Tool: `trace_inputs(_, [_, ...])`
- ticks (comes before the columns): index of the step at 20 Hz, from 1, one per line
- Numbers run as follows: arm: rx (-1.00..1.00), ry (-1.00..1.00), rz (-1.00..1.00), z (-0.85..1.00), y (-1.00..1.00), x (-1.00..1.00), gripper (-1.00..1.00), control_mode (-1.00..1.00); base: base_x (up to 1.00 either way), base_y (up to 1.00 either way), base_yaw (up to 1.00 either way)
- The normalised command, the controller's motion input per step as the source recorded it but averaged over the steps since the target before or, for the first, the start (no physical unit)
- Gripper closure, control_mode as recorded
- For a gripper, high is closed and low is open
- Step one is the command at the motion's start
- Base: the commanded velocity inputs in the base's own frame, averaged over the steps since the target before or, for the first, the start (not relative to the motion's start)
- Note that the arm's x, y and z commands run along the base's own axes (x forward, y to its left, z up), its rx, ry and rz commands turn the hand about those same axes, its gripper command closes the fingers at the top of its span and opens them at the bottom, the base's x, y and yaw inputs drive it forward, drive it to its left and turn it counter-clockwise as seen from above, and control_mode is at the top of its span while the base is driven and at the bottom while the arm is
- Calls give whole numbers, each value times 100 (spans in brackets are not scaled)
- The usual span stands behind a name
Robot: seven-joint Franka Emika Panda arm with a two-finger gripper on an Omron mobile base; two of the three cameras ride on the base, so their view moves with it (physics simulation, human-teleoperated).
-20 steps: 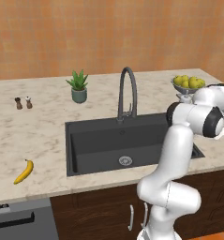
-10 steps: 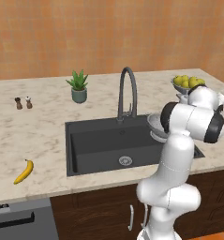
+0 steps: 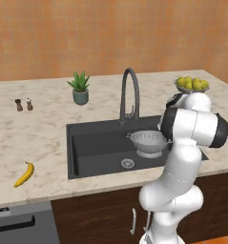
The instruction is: Put the colander in the sink, put the banana in the colander, and turn on the sink faucet and pour water over the colander.
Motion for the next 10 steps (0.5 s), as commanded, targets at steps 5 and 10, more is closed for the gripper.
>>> trace_inputs(5, [0, -18, 27, -25, 13, 1, 100, -100, 0, 0, 0])
trace_inputs(10, [0, -18, 28, -33, 1, 1, 100, -100, 0, 0, 0])
